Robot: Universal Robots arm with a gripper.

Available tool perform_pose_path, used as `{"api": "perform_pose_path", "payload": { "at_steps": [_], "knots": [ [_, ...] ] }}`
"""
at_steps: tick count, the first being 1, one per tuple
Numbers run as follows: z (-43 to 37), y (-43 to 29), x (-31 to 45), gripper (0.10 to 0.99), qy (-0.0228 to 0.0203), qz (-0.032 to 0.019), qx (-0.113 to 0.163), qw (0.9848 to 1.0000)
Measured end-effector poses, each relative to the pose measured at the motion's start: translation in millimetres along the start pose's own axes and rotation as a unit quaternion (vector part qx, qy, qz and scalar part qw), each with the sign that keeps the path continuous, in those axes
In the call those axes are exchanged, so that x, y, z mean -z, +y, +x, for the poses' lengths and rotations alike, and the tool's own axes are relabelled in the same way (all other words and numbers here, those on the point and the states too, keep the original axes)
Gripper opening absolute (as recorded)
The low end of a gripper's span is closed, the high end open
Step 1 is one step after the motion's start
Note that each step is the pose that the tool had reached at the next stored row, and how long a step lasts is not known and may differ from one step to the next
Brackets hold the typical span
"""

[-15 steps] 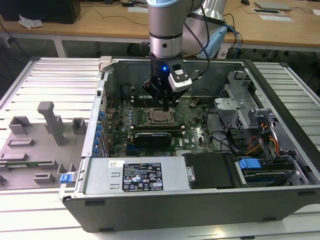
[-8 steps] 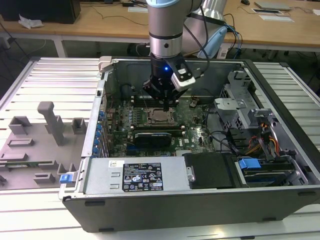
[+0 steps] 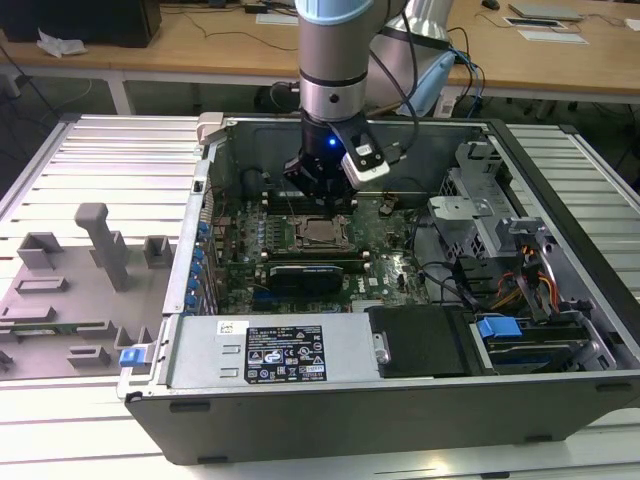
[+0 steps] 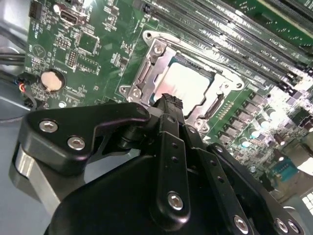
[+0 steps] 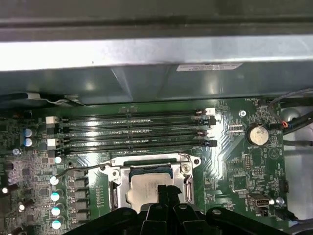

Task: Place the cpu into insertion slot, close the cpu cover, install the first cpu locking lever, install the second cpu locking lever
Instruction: 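Close the cpu cover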

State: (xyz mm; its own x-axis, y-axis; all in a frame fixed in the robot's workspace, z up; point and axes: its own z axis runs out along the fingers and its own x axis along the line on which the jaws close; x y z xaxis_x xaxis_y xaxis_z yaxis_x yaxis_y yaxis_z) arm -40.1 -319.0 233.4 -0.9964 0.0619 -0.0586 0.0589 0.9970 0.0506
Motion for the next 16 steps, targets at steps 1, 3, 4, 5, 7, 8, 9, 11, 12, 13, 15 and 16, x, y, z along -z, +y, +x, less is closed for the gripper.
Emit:
{"api": "perform_pose_path", "payload": {
  "at_steps": [1,3,4,5,7,8,9,11,12,13,15,16],
  "knots": [
    [-0.1,-1.7,-0.3,0.106,0.0001,-0.0010,0.000,1.0000],
    [-0.2,-5.8,-1.0,0.106,0.0002,-0.0020,0.000,1.0000],
    [-0.3,-7.0,-1.2,0.106,0.0002,-0.0021,0.000,1.0000],
    [-0.3,-7.9,-1.5,0.106,0.0002,-0.0023,0.000,1.0000],
    [-0.2,-8.1,-1.5,0.106,0.0002,-0.0020,0.000,1.0000],
    [-0.1,-8.1,-1.5,0.106,0.0002,-0.0018,0.000,1.0000],
    [0.3,-8.2,-1.4,0.106,0.0002,-0.0011,0.000,1.0000],
    [0.8,-8.2,-1.5,0.106,0.0002,-0.0003,0.001,1.0000],
    [1.6,-8.3,-1.9,0.106,0.0002,-0.0004,0.003,1.0000],
    [3.1,-8.4,-2.3,0.106,0.0004,-0.0006,0.006,1.0000],
    [4.2,-8.4,-3.0,0.106,0.0007,-0.0008,0.013,0.9999],
    [4.7,-8.5,-3.4,0.106,0.0009,-0.0009,0.018,0.9998]
  ]
}}
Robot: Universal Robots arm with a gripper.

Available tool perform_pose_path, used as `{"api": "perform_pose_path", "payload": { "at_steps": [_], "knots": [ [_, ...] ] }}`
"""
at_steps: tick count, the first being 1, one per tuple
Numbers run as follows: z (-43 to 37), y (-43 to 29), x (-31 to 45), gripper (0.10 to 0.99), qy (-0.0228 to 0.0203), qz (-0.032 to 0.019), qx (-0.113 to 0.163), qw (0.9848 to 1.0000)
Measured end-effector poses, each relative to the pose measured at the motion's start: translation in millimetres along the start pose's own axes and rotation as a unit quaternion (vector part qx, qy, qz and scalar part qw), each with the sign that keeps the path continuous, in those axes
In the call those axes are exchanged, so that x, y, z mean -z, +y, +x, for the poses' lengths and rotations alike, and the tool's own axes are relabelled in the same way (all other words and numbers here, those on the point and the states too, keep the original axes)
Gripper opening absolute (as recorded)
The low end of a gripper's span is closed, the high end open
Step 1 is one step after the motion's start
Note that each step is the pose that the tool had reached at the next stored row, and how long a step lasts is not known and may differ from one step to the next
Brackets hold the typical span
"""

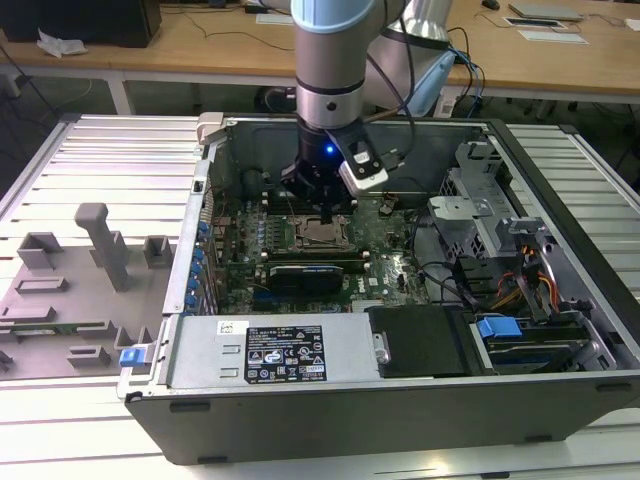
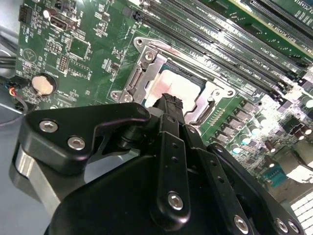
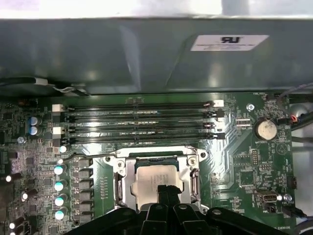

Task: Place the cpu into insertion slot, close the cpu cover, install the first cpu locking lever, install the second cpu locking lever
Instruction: 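Close the cpu cover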

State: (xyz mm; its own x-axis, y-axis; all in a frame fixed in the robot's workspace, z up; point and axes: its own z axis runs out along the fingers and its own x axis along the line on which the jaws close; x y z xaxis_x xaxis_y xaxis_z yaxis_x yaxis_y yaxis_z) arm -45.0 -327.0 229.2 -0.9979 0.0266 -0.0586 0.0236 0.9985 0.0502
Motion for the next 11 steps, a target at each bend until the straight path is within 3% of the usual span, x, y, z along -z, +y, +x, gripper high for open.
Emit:
{"api": "perform_pose_path", "payload": {
  "at_steps": [2,5,11],
  "knots": [
    [0.7,-0.1,-0.8,0.106,0.0009,0.0026,0.006,1.0000],
    [1.4,-0.2,-1.9,0.106,0.0050,0.0213,0.015,0.9996],
    [1.0,0.2,4.4,0.106,0.0050,0.0213,0.017,0.9996]
  ]
}}
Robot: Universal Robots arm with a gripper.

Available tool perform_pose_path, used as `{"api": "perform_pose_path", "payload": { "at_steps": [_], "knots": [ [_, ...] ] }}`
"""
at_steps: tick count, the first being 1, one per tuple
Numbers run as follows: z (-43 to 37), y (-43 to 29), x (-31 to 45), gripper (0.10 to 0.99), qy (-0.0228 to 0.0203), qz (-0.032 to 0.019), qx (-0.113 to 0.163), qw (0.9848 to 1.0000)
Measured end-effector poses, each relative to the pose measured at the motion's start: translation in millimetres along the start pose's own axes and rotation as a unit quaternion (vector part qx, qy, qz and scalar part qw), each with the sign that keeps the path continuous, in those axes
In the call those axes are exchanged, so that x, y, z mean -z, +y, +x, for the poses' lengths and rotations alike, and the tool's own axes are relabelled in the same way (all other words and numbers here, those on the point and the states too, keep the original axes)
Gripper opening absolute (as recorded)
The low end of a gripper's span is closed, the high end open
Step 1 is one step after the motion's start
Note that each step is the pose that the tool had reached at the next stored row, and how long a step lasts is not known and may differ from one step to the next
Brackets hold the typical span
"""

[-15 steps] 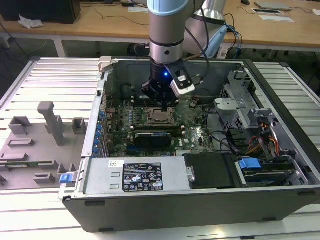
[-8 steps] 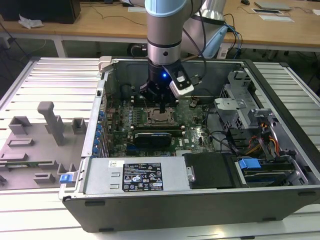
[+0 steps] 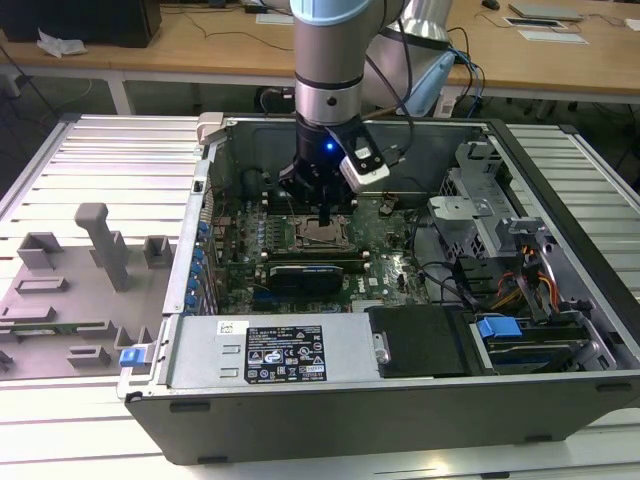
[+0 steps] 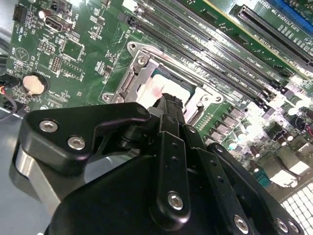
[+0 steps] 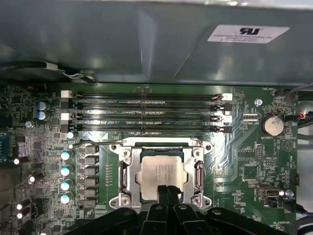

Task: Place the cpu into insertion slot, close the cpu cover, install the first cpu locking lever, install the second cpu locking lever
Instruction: 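Close the cpu cover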

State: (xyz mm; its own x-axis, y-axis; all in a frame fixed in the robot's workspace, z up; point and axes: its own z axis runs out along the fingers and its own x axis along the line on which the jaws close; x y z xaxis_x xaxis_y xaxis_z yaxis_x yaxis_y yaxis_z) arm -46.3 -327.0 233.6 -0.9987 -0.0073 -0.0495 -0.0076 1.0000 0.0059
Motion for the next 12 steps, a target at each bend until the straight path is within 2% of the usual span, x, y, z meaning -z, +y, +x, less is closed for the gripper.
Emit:
{"api": "perform_pose_path", "payload": {
  "at_steps": [12],
  "knots": [
    [0.0,-0.1,0.1,0.106,0.0001,0.0004,0.000,1.0000]
  ]
}}
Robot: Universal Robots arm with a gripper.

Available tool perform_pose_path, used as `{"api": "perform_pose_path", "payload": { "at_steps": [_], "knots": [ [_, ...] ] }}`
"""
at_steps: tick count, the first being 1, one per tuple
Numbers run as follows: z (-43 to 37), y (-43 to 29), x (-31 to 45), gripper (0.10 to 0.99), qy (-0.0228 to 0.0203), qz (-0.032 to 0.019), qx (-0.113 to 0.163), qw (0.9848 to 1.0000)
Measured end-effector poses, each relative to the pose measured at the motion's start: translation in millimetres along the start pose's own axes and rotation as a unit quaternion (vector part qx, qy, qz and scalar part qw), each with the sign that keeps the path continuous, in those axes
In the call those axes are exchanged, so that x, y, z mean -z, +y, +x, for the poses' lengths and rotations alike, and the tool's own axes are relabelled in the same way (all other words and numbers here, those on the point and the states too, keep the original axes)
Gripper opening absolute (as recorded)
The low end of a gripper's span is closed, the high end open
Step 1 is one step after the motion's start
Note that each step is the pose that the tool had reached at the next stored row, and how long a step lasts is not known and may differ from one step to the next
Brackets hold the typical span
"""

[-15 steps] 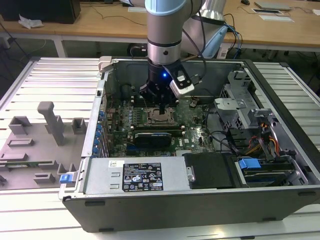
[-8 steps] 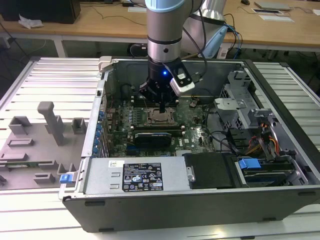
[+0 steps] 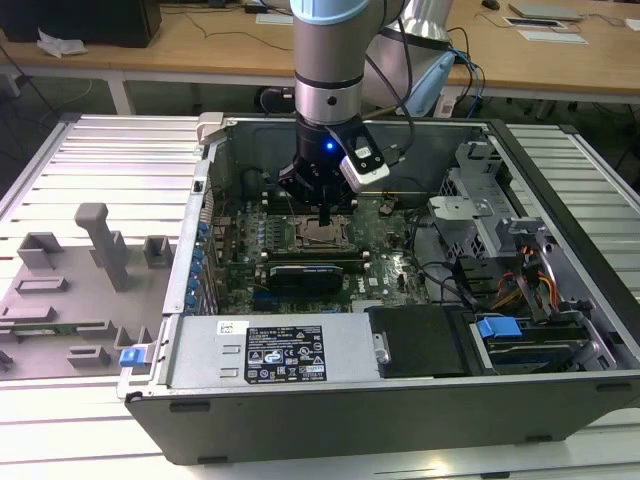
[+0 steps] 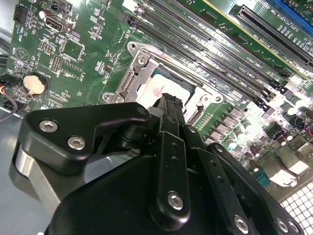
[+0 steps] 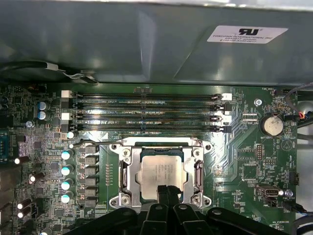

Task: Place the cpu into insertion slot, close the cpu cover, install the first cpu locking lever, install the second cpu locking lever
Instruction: 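Install the first cpu locking lever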

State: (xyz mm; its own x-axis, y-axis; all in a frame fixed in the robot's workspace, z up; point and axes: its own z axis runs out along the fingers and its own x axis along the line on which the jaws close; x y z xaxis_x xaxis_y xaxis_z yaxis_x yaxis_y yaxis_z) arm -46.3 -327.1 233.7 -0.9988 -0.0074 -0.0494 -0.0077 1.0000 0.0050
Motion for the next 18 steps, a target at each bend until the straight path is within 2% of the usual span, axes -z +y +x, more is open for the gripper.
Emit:
{"api": "perform_pose_path", "payload": {
  "at_steps": [10,18],
  "knots": [
    [0.0,0.1,0.3,0.106,0.0000,0.0003,0.000,1.0000],
    [-0.4,0.1,7.0,0.106,-0.0001,0.0000,0.000,1.0000]
  ]
}}
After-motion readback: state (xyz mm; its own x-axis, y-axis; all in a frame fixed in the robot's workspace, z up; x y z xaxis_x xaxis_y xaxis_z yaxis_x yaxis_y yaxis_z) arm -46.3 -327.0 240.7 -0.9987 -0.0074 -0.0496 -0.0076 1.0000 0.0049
